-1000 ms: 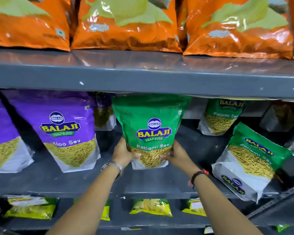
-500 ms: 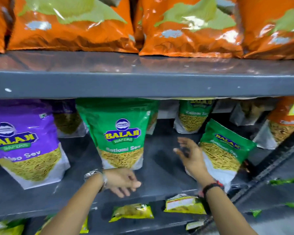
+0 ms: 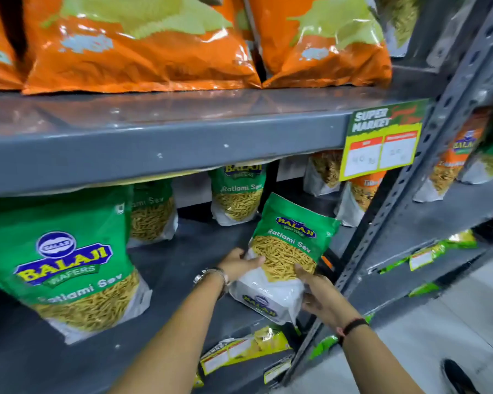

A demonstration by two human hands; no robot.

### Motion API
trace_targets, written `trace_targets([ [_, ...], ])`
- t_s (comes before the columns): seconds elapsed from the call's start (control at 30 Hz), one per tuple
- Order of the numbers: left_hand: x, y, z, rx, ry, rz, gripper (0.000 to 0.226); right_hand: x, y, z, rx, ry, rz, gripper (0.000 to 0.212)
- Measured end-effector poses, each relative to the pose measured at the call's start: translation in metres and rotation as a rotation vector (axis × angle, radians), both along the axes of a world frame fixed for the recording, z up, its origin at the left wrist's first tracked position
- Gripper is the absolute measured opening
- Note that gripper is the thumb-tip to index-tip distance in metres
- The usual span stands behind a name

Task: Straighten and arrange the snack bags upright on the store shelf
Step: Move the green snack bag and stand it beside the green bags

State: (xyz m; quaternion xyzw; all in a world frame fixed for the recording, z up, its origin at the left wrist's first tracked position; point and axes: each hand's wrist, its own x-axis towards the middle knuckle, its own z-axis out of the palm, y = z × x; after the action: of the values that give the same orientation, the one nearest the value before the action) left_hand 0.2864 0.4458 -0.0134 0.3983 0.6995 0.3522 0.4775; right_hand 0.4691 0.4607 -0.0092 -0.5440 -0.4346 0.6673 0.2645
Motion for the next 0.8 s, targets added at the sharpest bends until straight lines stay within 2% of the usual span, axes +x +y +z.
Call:
trace_targets([
  [0.07,0.005,-0.002,0.006,0.02,0.022,-0.001,0.043,0.006,0.001,-0.002,-0.021,0.046,-0.027,0.027],
  [0.1,0.005,-0.006,0.006,0.025,0.033,-0.012,0.041,0.009,-0.001,-0.003,-0.014,0.051,-0.028,0.021],
  [0.27,0.014,-0.05,0.016,0.02,-0.025,-0.043,0.054,0.032,-0.032,-0.01,0.125,0.095,0.055,0.042],
  [0.37,0.021,-0.082,0.024,0.066,-0.11,-0.154,0.039,0.045,-0.056,-0.003,0.291,0.113,0.141,0.025],
  [0.67,0.039,-0.127,0.036,0.278,-0.06,-0.043,0.065,0.061,-0.081,0.016,0.526,0.189,0.233,0.041],
  [0.8,0.043,-0.129,0.04,0.323,-0.007,-0.02,0.063,0.059,-0.076,0.018,0.567,0.157,0.254,0.043],
])
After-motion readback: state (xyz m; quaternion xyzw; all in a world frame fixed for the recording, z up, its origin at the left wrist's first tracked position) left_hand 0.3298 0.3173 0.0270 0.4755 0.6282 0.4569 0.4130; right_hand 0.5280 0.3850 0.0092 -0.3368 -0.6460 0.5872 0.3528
